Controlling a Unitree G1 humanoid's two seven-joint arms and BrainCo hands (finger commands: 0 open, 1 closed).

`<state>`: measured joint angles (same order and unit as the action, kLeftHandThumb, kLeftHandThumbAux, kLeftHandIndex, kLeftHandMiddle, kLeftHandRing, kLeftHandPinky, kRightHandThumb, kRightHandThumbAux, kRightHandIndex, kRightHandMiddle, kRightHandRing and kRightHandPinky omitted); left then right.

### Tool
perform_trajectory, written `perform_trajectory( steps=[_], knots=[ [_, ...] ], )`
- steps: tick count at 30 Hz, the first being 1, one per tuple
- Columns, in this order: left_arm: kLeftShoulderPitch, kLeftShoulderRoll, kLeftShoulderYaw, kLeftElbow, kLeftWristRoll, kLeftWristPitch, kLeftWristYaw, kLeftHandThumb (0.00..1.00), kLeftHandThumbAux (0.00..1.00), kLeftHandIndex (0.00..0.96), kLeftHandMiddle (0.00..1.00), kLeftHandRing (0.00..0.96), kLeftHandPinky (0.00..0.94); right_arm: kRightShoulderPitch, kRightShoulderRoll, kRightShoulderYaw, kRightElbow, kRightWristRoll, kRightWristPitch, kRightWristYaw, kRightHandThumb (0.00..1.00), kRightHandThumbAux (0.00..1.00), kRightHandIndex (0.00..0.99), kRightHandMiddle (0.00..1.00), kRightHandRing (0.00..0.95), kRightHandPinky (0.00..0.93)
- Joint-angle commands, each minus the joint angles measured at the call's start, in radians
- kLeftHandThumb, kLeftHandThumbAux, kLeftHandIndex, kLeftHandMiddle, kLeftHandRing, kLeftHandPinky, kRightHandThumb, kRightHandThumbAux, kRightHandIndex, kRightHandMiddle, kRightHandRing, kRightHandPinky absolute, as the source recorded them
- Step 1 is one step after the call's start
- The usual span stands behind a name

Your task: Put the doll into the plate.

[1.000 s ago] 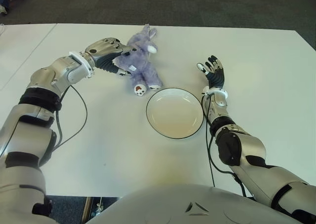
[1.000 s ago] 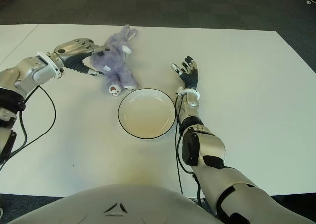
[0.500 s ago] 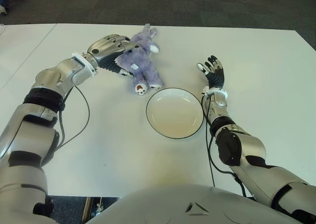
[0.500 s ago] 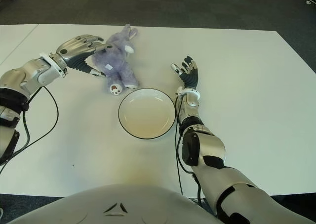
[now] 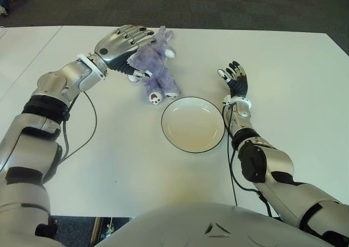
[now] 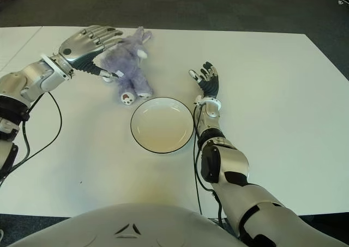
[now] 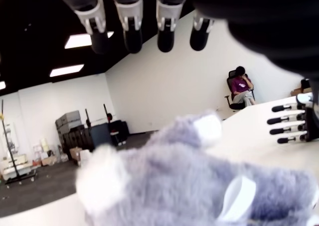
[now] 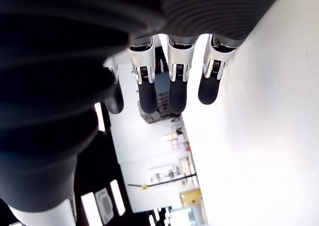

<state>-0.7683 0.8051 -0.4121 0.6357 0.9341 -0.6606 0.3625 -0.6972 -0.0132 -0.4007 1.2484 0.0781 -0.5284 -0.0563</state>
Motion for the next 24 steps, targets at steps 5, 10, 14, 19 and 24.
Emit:
perform_trajectory(
  steps=[5, 10, 14, 19, 24],
  knots=[
    [0.014, 0.005, 0.032, -0.027, -0.024, -0.011, 0.024, 0.062, 0.282, 0.0, 0.0, 0.0, 0.0, 0.138, 0.031, -0.01, 0.106, 0.011, 0.154, -0.026, 0.0, 0.841, 0.156, 0.155, 0.124, 0.128],
    [0.016, -0.002, 0.041, -0.025, -0.038, -0.016, 0.02, 0.076, 0.269, 0.0, 0.0, 0.0, 0.0, 0.139, 0.032, -0.014, 0.106, 0.016, 0.151, -0.022, 0.0, 0.845, 0.159, 0.159, 0.131, 0.13],
    [0.012, -0.009, 0.046, -0.018, -0.048, -0.024, 0.02, 0.079, 0.263, 0.0, 0.0, 0.0, 0.0, 0.139, 0.033, -0.014, 0.106, 0.016, 0.151, -0.018, 0.0, 0.848, 0.156, 0.153, 0.124, 0.119],
    [0.005, -0.017, 0.041, -0.009, -0.046, -0.021, 0.017, 0.066, 0.261, 0.0, 0.0, 0.0, 0.0, 0.138, 0.032, -0.015, 0.106, 0.016, 0.154, -0.016, 0.0, 0.842, 0.153, 0.147, 0.119, 0.12],
    [-0.012, -0.043, 0.017, 0.03, -0.02, -0.008, 0.026, 0.05, 0.272, 0.0, 0.0, 0.0, 0.0, 0.138, 0.032, -0.014, 0.106, 0.015, 0.156, -0.018, 0.0, 0.835, 0.152, 0.146, 0.117, 0.12]
  ],
)
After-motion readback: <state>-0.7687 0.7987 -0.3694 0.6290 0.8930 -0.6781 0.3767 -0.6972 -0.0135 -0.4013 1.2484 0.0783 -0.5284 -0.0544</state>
